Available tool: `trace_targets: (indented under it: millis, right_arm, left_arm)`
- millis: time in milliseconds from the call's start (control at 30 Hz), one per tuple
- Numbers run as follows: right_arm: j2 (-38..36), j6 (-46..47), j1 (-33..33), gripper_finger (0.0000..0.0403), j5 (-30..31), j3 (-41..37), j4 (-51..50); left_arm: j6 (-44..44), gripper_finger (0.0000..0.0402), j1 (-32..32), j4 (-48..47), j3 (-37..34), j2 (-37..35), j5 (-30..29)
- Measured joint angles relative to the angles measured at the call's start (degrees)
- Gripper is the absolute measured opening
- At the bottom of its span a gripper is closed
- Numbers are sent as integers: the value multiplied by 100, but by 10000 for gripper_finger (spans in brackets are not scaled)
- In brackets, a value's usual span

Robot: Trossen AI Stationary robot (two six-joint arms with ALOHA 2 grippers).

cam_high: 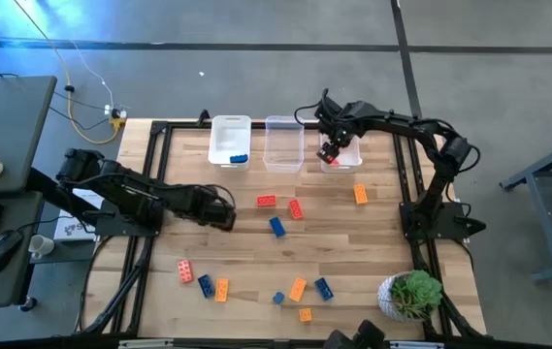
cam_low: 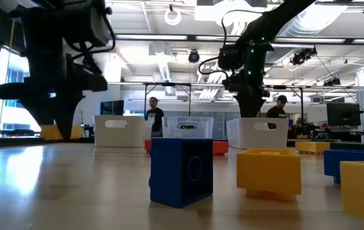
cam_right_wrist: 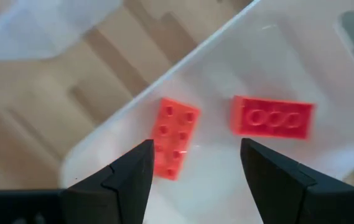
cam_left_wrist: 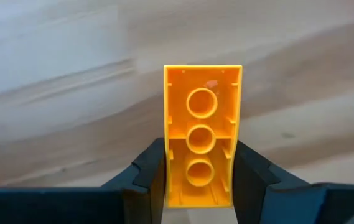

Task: Sort & place blocks by color
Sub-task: Put the yellow game piece into the transparent bin

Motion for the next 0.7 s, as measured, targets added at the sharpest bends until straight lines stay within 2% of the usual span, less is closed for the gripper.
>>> trace_targets:
  millis: [167,333,433,700]
  right_arm:
    - [0,385,1,226,-873,0,4]
    - [0,624,43,226,-1566,0,22]
    - [-45,722,197,226,-1772,0,122]
    - [-472,715,751,226,-1865,2,554]
  left_arm:
    - [1111,107,119,227,252,-4,243]
    - [2176,107,519,300,437,-5,620]
    - [2839,107,848,624,465,-75,968]
    - [3982,107,1552,1706,471,-129,2427]
